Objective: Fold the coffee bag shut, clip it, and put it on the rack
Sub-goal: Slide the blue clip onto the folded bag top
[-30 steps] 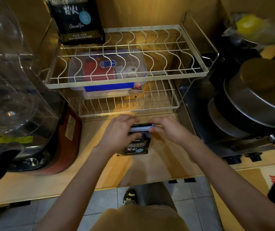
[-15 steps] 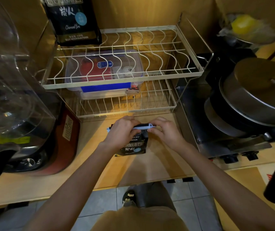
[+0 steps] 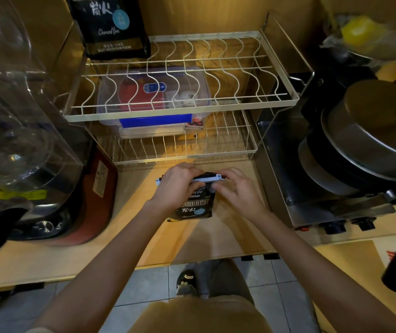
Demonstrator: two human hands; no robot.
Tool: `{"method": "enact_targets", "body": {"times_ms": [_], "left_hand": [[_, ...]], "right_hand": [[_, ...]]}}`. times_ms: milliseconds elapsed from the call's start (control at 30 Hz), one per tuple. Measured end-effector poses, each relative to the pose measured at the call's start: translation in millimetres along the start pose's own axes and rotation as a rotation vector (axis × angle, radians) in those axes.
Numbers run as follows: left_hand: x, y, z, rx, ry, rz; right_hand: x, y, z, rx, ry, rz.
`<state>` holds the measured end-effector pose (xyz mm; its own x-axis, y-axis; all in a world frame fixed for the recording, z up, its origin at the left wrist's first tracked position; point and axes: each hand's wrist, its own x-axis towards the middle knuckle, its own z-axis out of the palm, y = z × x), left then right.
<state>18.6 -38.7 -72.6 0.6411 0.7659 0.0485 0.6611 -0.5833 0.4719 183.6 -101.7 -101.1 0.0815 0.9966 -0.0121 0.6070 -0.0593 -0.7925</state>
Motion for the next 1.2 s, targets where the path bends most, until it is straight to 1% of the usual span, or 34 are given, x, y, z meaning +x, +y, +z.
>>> {"method": "enact_targets", "body": {"times_ms": [67,100,133,200,267,333,367,400,433,500,533,600,767,833,1000,1067,1200], "left_hand": [[-0.2,-1.1,-0.8,0.036,0.003,0.009],[-0.3,-2.2,-1.0,0.07,0.002,0.012],[-0.8,-3.2,-1.2,0.102,-0.002,0.009],[-6.6,-6.7,-4.7,0.12,-0.005,-0.026],[-18.4,-10.6,-10.4,0.037,0.062,-0.114],[-36.5,-16.4,-14.0,-0.169,0.138,-0.302],[-46.6,-23.1,-11.4,-0.302,0.136,-0.403],[-56.8,-33.1,-5.0,-0.417,0.095,-0.475],[-66.2,-44.6,4.1,-0.483,0.028,-0.516],[-79.2,-64.6,25.0,-0.514,-0.118,-0.557],[-81.6,-69.8,34.2,-0.514,-0.158,-0.564],[-79.9,-72.6,50.2,-0.521,-0.15,-0.557],[-63.9,-67.1,60.9,-0.512,0.002,-0.524],[-61.4,-67.5,57.1,-0.473,0.011,-0.507],[-62.7,-60.9,28.7,-0.414,0.028,-0.437],[-60.6,-54.3,8.2,-0.39,0.053,-0.398],[-49.0,-34.1,-39.9,-0.349,0.121,-0.308]], "right_hand": [[-3.0,3.5,2.1,0.258,-0.158,0.215],[-5.6,5.7,5.0,0.339,-0.229,0.299],[-7.9,8.6,8.1,0.356,-0.29,0.347],[-11.7,13.7,16.2,0.361,-0.368,0.374],[-13.1,16.1,22.2,0.408,-0.387,0.38],[-12.8,19.4,29.7,0.409,-0.377,0.37],[-12.4,21.1,34.0,0.396,-0.359,0.367],[-11.6,22.3,38.1,0.393,-0.336,0.369],[-10.5,23.5,42.2,0.395,-0.31,0.375],[-7.5,27.5,47.6,0.373,-0.26,0.382],[-6.4,28.9,49.0,0.361,-0.244,0.383],[-4.5,32.1,51.7,0.353,-0.226,0.384],[-4.0,32.3,54.2,0.323,-0.214,0.391],[-4.4,28.9,52.0,0.311,-0.207,0.378],[-3.5,8.2,31.9,0.278,-0.199,0.308],[-1.7,-8.5,17.4,0.272,-0.202,0.269],[5.9,-47.3,-21.6,0.225,-0.152,0.148]]}}
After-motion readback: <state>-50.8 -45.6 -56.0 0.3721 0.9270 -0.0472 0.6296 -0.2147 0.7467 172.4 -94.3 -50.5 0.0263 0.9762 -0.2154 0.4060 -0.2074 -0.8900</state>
